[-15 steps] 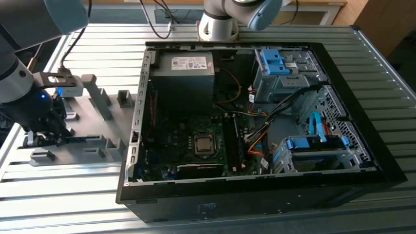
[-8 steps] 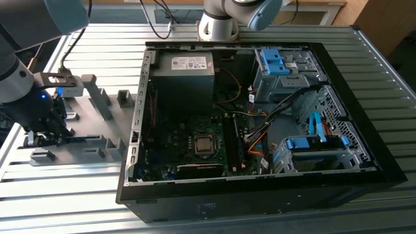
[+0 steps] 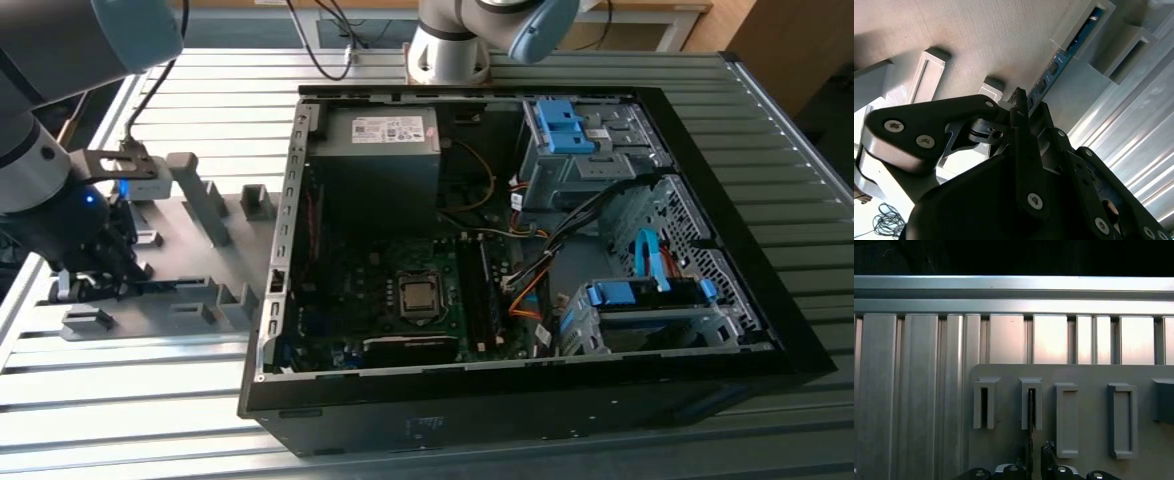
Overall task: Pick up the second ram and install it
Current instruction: 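Pick up the second ram and move it above second insertion slot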
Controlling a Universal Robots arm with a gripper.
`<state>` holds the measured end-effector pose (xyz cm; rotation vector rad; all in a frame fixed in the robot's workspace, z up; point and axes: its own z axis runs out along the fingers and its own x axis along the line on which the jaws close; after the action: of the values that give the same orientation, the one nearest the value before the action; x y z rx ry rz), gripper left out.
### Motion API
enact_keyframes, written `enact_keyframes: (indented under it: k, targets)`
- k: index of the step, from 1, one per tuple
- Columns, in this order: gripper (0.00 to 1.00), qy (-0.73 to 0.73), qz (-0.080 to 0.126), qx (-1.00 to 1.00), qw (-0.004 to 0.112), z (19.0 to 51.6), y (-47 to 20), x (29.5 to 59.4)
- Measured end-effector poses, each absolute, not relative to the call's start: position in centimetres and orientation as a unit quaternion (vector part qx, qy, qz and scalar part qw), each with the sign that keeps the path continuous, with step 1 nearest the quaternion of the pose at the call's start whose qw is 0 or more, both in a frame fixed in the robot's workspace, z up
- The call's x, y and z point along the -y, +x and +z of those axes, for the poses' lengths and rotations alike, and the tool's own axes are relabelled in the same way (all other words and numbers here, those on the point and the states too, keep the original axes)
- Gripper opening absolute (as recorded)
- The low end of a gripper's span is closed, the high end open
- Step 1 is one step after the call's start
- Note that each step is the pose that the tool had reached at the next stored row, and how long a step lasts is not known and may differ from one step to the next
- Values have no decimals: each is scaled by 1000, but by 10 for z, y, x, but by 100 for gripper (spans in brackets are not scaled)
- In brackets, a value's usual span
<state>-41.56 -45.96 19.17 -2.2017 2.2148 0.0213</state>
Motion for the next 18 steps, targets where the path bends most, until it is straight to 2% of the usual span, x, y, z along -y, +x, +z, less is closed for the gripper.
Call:
enact_keyframes:
  k: [9,11,12,17,18]
  targets:
    - [27,-706,7,-708,9,191,-416,461]
    - [25,-706,7,-708,9,191,-416,461]
    - [18,-706,7,-708,9,191,-416,461]
    - [18,-707,7,-707,9,191,-416,461]
    - [14,-707,7,-707,9,191,-416,461]
